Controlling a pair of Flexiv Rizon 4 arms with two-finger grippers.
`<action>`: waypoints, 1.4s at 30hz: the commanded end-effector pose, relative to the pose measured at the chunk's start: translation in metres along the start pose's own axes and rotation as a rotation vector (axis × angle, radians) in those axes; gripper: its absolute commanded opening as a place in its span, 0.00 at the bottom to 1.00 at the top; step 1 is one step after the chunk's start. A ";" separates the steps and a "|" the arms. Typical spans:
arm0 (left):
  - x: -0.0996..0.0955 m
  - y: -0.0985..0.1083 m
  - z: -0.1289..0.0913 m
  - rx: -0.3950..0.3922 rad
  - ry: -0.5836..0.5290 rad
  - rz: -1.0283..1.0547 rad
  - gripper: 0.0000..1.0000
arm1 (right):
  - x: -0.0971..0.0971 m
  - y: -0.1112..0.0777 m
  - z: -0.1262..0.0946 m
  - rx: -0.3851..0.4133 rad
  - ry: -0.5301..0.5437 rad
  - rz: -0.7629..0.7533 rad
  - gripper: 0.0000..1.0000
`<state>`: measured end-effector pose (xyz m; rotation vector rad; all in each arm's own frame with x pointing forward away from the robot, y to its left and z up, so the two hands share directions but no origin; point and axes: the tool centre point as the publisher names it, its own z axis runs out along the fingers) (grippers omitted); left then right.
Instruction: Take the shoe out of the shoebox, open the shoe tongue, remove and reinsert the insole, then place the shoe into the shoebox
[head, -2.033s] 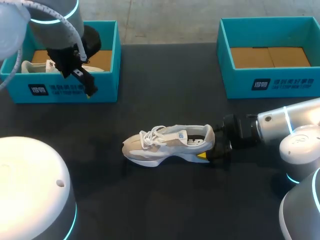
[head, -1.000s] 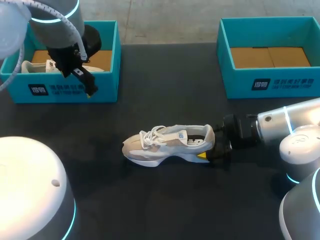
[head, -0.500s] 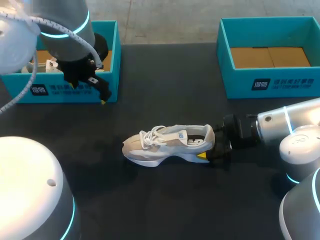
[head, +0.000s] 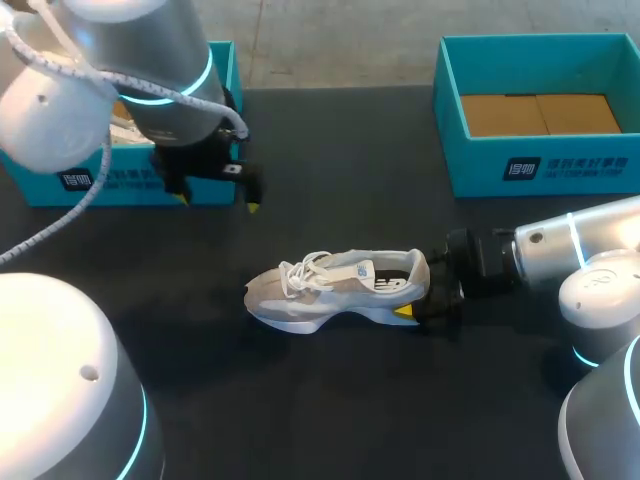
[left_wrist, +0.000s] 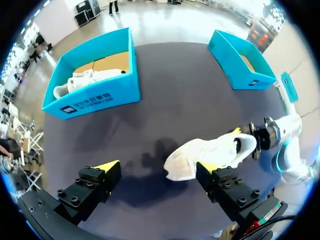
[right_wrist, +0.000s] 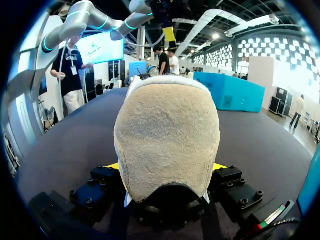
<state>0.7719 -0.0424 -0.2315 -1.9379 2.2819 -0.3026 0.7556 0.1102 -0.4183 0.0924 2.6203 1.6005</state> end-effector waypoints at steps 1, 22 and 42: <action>0.019 -0.009 0.013 -0.016 -0.004 -0.015 1.00 | 0.001 0.000 0.002 0.003 -0.001 0.000 0.00; 0.103 0.002 0.052 -0.088 0.053 0.064 1.00 | 0.001 0.000 0.002 0.003 -0.001 0.000 0.00; 0.152 0.022 0.085 -0.145 0.049 0.199 1.00 | 0.001 0.000 0.002 0.003 -0.001 0.000 0.00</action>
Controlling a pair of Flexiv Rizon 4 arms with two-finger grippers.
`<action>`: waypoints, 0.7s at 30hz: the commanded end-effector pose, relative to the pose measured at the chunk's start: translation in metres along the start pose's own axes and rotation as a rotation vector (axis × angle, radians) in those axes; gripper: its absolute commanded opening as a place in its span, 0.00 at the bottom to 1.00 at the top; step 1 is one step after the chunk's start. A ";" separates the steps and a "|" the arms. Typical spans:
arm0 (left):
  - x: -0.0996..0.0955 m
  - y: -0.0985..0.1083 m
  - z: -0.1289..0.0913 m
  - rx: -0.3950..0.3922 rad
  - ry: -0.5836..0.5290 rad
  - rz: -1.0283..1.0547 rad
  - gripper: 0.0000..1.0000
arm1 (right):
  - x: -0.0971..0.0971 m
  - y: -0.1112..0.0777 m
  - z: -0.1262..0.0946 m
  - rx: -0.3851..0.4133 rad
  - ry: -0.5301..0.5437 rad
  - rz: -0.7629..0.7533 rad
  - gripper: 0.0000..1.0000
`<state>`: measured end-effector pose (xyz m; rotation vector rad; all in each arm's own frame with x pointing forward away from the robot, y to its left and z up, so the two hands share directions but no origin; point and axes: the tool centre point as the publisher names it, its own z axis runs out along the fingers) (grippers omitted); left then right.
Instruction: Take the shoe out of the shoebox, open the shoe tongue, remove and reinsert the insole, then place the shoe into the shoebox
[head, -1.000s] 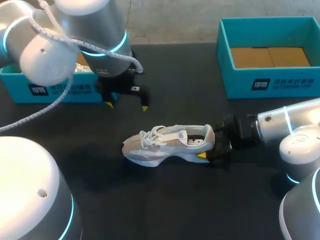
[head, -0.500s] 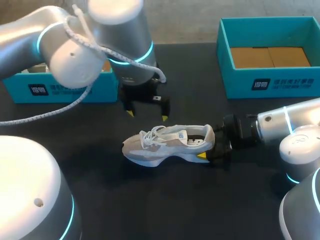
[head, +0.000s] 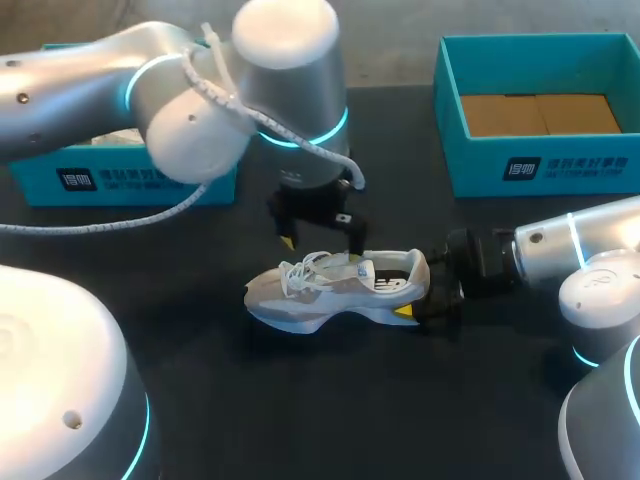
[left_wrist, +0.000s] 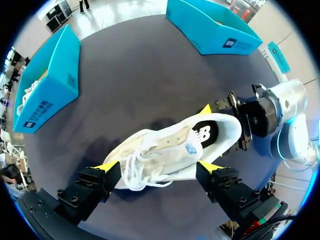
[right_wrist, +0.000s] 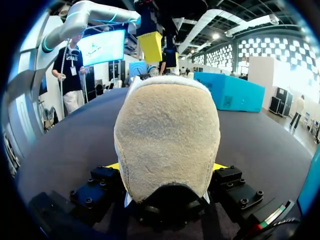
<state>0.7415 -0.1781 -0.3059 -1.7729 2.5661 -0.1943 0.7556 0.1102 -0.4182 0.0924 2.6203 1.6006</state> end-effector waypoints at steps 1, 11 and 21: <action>0.015 -0.010 0.013 -0.011 -0.013 0.009 1.00 | 0.001 0.000 0.002 0.003 -0.001 0.000 0.00; 0.029 -0.018 0.028 -0.025 -0.048 0.032 1.00 | 0.001 0.000 0.002 0.003 -0.001 0.000 0.00; 0.036 -0.021 0.042 -0.039 -0.091 -0.036 1.00 | 0.001 0.000 0.002 0.003 -0.001 0.000 0.00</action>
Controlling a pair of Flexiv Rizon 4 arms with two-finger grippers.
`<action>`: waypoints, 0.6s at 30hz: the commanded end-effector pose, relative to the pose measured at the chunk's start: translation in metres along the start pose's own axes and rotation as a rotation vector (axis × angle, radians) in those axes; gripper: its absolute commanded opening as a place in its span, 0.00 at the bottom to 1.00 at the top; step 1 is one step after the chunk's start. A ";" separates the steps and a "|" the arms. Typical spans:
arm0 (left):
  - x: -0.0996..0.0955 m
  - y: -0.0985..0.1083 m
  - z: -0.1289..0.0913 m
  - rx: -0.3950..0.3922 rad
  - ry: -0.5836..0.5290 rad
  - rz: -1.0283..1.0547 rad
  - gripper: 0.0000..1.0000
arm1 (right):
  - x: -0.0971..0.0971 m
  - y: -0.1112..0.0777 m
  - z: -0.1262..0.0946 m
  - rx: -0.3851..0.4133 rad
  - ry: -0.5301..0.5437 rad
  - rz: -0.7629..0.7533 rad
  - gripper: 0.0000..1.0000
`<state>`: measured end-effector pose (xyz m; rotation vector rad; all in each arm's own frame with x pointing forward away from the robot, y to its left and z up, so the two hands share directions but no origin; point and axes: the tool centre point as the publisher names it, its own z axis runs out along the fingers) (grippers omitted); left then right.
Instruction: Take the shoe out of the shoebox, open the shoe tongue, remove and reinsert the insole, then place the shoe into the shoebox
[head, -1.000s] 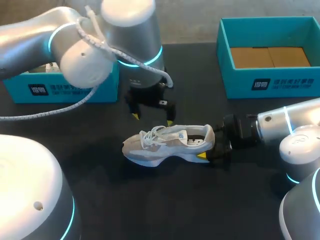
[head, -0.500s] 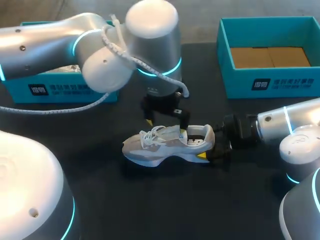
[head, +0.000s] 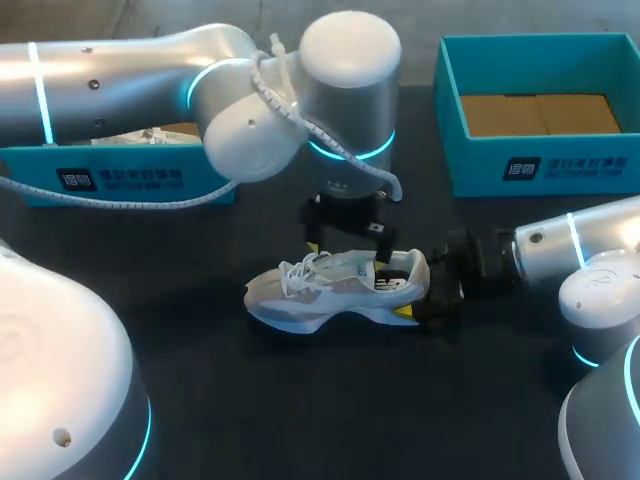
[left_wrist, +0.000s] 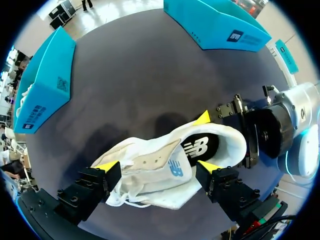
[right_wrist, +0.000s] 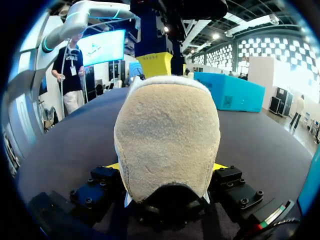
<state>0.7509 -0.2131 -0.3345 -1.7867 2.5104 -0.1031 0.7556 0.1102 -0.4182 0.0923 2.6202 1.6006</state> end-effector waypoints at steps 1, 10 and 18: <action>0.010 -0.003 0.010 -0.017 -0.025 -0.016 1.00 | 0.001 0.000 0.002 0.003 -0.001 0.000 0.00; 0.007 -0.002 0.020 -0.021 -0.085 -0.069 1.00 | 0.001 0.000 0.002 0.003 -0.001 0.000 0.00; 0.001 0.003 0.024 -0.021 -0.123 -0.093 1.00 | 0.001 0.000 0.002 0.003 -0.001 0.000 0.00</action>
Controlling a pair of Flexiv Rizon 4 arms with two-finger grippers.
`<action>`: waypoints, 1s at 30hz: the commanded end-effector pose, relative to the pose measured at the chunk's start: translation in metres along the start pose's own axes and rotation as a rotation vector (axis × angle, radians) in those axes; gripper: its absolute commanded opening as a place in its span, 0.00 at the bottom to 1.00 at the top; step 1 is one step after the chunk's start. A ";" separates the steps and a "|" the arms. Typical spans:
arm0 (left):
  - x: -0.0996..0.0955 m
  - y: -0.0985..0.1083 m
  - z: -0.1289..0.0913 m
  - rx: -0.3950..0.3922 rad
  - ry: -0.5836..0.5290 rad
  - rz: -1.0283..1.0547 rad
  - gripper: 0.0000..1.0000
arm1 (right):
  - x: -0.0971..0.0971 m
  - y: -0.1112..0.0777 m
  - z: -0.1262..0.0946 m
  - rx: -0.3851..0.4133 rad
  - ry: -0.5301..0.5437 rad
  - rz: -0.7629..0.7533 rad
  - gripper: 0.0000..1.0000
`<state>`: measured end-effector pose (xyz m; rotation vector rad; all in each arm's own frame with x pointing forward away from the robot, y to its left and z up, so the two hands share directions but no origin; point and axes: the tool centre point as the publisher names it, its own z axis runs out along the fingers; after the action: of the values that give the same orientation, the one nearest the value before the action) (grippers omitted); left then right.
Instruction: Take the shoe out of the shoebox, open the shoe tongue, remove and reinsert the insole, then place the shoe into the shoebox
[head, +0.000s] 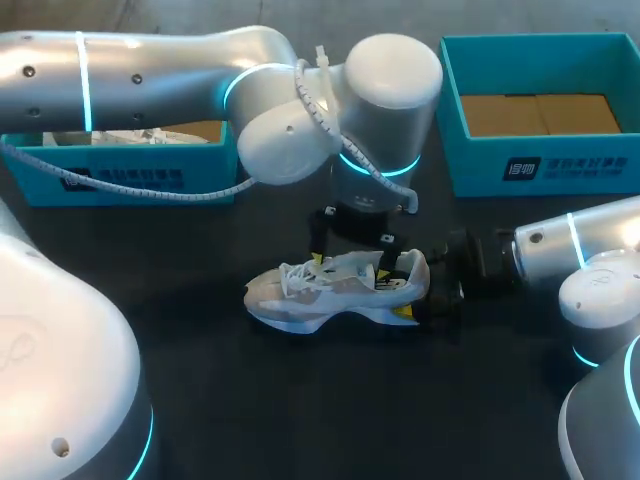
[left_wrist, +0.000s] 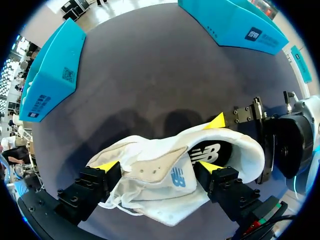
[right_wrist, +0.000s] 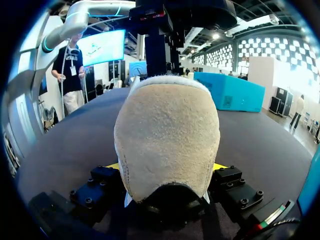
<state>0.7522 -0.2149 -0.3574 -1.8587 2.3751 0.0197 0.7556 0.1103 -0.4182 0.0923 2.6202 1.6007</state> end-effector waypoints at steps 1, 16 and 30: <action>-0.002 0.003 0.002 0.007 -0.031 -0.010 1.00 | 0.001 0.000 0.002 0.003 -0.002 0.000 0.00; -0.024 0.005 0.004 0.031 -0.082 -0.062 1.00 | 0.001 0.000 0.002 0.003 -0.002 0.000 0.00; -0.029 0.009 -0.008 0.051 -0.073 -0.078 0.86 | 0.001 0.000 0.002 0.003 -0.002 0.000 0.00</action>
<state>0.7515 -0.1906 -0.3482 -1.8876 2.2324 0.0286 0.7556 0.1103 -0.4182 0.0921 2.6202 1.6007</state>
